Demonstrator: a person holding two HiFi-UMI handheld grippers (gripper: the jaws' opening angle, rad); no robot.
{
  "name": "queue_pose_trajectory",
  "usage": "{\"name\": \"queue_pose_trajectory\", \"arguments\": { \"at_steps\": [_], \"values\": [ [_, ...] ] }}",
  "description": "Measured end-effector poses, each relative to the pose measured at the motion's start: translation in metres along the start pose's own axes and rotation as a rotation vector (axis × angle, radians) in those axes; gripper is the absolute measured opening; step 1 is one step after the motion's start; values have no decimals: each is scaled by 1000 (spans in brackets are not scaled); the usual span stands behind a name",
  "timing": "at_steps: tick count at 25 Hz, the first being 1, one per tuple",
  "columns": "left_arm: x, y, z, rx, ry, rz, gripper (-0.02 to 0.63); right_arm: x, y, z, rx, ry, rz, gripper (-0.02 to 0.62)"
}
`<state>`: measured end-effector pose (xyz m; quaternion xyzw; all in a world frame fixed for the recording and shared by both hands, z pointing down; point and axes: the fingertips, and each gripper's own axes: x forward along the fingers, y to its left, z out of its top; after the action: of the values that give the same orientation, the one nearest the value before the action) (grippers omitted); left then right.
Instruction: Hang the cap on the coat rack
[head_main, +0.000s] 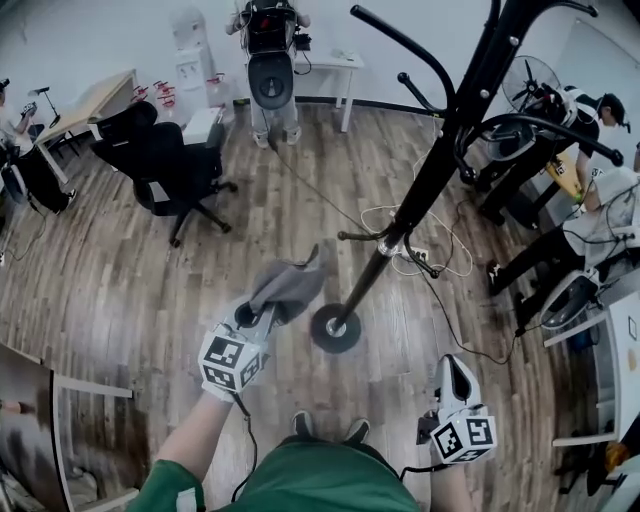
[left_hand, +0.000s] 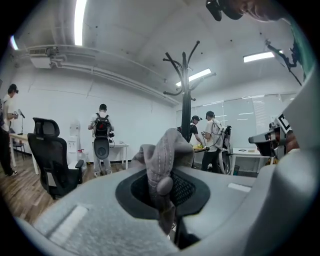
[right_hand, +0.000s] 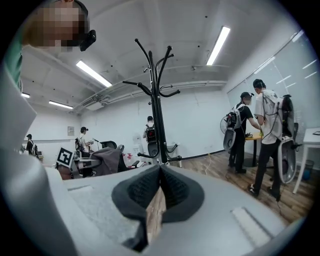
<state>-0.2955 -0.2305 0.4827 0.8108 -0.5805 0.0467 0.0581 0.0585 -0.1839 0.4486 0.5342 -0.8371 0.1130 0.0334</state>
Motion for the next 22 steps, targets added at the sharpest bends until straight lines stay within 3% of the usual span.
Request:
{"name": "queue_pose_trajectory", "arguments": {
  "at_steps": [11,22],
  "values": [
    [52,15,-11,55,29,-12,27,-3,-22,18,-29,-21,-62,2],
    [92,20,-30,78,54,-59,28,-7,-29,6,-17,0,-118,2]
  ]
}}
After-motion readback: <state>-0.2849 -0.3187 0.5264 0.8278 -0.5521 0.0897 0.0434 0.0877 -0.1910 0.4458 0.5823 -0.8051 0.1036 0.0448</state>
